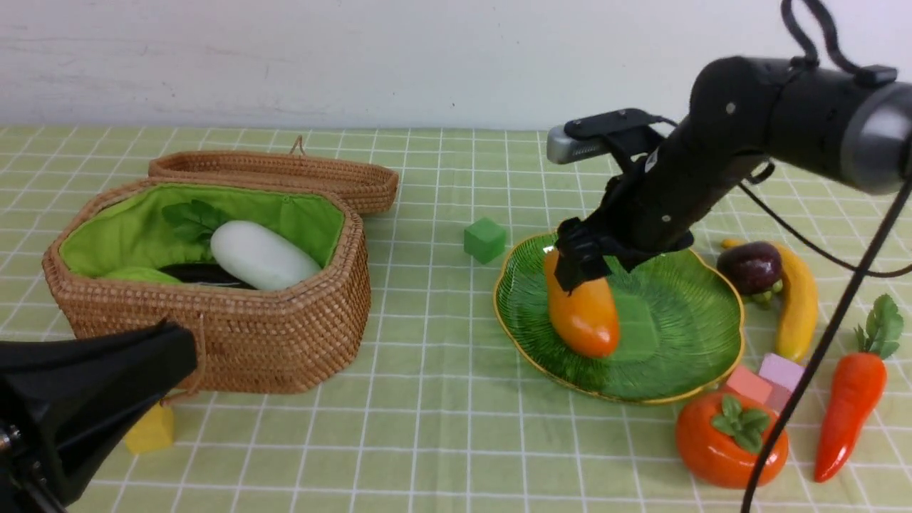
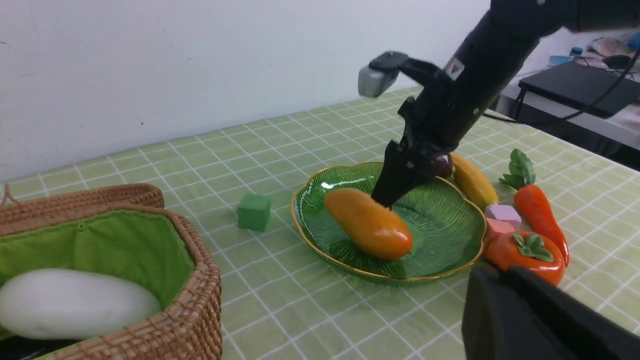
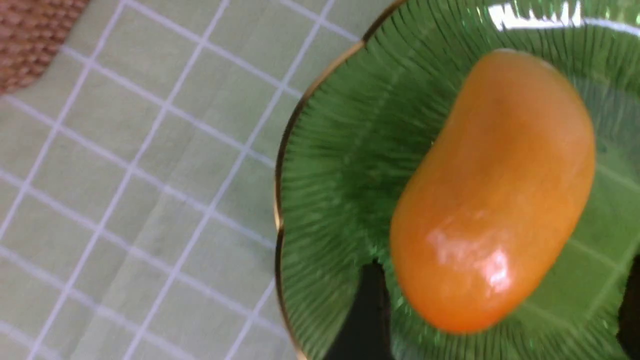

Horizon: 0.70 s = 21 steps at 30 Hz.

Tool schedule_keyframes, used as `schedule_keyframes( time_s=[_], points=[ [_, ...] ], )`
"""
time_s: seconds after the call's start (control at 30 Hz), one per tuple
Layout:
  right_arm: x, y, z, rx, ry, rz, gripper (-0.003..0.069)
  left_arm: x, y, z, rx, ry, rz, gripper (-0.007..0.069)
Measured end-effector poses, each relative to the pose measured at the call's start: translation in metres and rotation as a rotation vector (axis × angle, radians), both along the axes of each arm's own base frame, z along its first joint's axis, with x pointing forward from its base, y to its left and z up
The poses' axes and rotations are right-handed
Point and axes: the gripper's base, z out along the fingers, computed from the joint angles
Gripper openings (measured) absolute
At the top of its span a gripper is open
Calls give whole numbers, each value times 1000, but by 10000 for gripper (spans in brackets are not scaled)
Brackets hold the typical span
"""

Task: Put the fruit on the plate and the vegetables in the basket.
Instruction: Grab a tomato with your right arm and place it on the plate on the right.

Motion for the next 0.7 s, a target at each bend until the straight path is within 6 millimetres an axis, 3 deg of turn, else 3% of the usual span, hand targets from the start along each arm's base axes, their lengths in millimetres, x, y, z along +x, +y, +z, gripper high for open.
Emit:
schedule_keyframes(
  time_s=[0.07, 0.13, 0.2, 0.23, 0.3, 0.4, 0.5, 0.53, 0.57, 0.6, 0.7],
  points=[
    [-8, -3, 10, -15, 26, 4, 542, 0, 0, 0, 1, 2, -4, -13],
    [-30, -14, 32, -71, 94, 9, 391, -1, -2, -1, 5, 12, -25, -13],
    [-37, -18, 39, -89, 92, -3, 328, -2, -3, -2, 7, 18, -38, -13],
    [-45, -23, 41, -109, 99, -24, 239, -3, -4, -2, 10, 25, -52, -13],
    [-58, -31, 41, -126, 118, -76, 132, -4, -4, -3, 12, 31, -64, -13],
    [-85, -52, 28, -156, 191, -181, 58, -4, -5, -3, 12, 35, -71, -13],
    [-104, -73, 13, -163, 248, -273, 68, -4, -5, -3, 12, 35, -71, -11],
    [-115, -88, 0, -139, 272, -351, 113, -4, -5, -3, 12, 35, -72, -11],
    [-117, -89, -2, -139, 272, -352, 113, -4, -5, -3, 12, 36, -73, -11],
    [-121, -101, -13, -85, 290, -434, 191, -4, -5, -3, 12, 36, -73, -11],
    [-122, -115, -31, 37, 301, -553, 360, -4, -5, -3, 12, 36, -73, -11]
  ],
)
